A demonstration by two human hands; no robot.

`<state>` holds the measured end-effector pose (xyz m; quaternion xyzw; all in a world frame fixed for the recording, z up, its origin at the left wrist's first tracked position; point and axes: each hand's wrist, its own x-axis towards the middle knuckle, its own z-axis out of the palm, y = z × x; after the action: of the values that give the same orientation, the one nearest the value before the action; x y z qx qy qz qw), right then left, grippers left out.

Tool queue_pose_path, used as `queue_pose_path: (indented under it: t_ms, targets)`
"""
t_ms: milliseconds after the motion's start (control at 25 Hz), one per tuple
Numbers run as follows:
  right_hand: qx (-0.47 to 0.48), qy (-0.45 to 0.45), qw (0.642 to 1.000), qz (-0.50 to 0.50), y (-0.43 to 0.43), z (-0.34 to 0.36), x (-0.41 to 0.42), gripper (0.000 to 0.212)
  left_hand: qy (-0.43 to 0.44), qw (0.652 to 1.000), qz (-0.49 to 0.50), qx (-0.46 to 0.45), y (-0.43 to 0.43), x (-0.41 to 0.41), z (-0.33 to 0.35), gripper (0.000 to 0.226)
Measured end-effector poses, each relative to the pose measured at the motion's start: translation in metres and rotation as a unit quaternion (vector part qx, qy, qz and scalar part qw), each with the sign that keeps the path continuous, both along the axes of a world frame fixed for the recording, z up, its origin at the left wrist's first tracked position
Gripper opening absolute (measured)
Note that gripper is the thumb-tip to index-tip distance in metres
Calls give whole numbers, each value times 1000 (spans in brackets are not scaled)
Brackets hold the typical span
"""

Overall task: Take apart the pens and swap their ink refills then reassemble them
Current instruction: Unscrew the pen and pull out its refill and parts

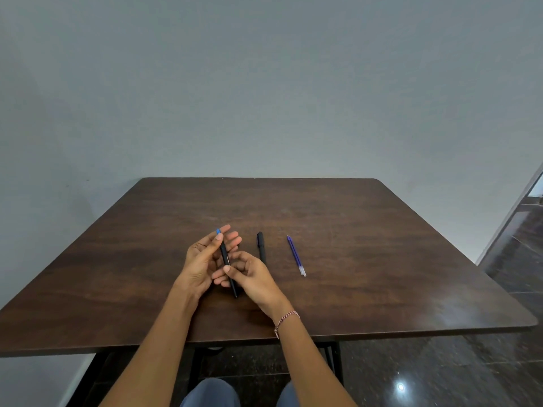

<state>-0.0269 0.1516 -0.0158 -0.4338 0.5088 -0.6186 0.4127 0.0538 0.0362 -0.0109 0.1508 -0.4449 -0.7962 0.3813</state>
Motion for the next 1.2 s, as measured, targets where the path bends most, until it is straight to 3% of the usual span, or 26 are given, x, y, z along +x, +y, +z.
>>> queue_pose_path:
  t_ms: [240, 400, 840, 1080, 1200]
  targets:
    - [15, -108, 992, 65, 5, 7, -6, 23, 27, 998, -57, 5, 0, 2, -3, 38]
    - [29, -159, 980, 114, 9, 9, -10, 27, 36, 996, -85, 2, -2, 3, -4, 32]
    - [18, -68, 995, 72, 11, 9, -3, 21, -4, 999, 41, -19, -1, 5, 0, 19]
    - [-2, -112, 991, 67, 10, 8, -6, 22, 43, 997, -56, -7, 0, 8, 2, 27]
    - [-3, -117, 991, 70, 9, 7, -7, 24, 39, 998, -45, -10, 1, 8, 5, 29]
